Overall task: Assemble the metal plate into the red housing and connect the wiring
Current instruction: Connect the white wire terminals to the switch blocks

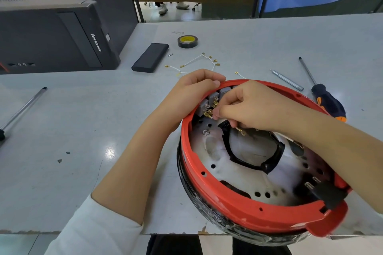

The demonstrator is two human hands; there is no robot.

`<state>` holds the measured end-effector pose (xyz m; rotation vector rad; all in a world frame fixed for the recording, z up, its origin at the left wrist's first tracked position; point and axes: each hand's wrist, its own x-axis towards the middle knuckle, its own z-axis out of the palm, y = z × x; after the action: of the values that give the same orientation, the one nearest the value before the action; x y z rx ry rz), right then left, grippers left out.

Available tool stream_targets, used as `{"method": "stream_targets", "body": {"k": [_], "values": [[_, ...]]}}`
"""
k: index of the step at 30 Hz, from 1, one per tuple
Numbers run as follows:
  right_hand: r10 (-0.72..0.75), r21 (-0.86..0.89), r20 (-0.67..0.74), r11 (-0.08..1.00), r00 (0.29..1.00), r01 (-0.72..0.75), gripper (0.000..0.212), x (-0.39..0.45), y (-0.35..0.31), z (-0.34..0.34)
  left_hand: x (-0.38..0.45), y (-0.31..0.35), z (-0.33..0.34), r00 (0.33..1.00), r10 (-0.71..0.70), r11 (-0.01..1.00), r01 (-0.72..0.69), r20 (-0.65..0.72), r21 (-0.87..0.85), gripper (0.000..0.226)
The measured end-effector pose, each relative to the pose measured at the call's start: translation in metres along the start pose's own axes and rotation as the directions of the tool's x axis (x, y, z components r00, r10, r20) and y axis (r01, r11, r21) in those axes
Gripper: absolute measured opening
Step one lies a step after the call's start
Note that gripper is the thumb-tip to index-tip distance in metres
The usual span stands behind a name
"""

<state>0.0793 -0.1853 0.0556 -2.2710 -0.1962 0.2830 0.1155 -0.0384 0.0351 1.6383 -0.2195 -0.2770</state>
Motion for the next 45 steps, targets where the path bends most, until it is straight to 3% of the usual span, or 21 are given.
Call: {"method": "stream_targets", "body": {"k": [4, 10, 15, 19, 26, 30, 40, 45], "values": [[0.005, -0.016, 0.004, 1.0, 1.0, -0.005, 0.018, 0.002, 0.001, 0.001, -0.001, 0.001, 0.001, 1.0, 0.003, 1.0, -0.003, -0.004, 0.018, 0.02], [-0.181, -0.122, -0.022, 0.977, 0.983, 0.177, 0.008, -0.002, 0.002, 0.004, -0.003, 0.003, 0.003, 1.0, -0.006, 1.0, 0.006, -0.012, 0.023, 0.02], [-0.228, -0.244, -0.059, 0.947, 0.972, 0.207, 0.012, -0.002, 0.002, 0.005, -0.003, 0.003, 0.002, 1.0, -0.013, 1.0, 0.013, -0.014, 0.018, 0.019], [-0.197, -0.265, -0.054, 0.948, 0.979, 0.176, 0.016, -0.003, 0.005, 0.003, -0.003, 0.003, 0.001, 1.0, -0.007, 0.999, 0.007, -0.012, 0.036, 0.021], [-0.102, -0.113, -0.033, 0.989, 0.994, 0.097, 0.024, 0.003, 0.005, 0.001, -0.004, 0.003, 0.001, 1.0, 0.001, 0.999, -0.001, -0.004, 0.052, 0.021], [-0.096, -0.112, -0.019, 0.989, 0.995, 0.093, 0.022, 0.004, 0.004, 0.003, -0.005, 0.004, 0.002, 1.0, 0.007, 0.997, -0.006, -0.013, 0.076, 0.022], [-0.338, -0.389, -0.03, 0.871, 0.941, 0.3, 0.01, -0.003, 0.008, 0.006, -0.004, 0.003, 0.0, 1.0, 0.013, 0.997, -0.013, 0.0, 0.081, 0.021], [-0.426, -0.547, -0.081, 0.775, 0.901, 0.317, 0.012, -0.006, 0.009, 0.006, -0.005, 0.004, 0.001, 1.0, 0.013, 0.995, -0.013, 0.004, 0.101, 0.02]]}}
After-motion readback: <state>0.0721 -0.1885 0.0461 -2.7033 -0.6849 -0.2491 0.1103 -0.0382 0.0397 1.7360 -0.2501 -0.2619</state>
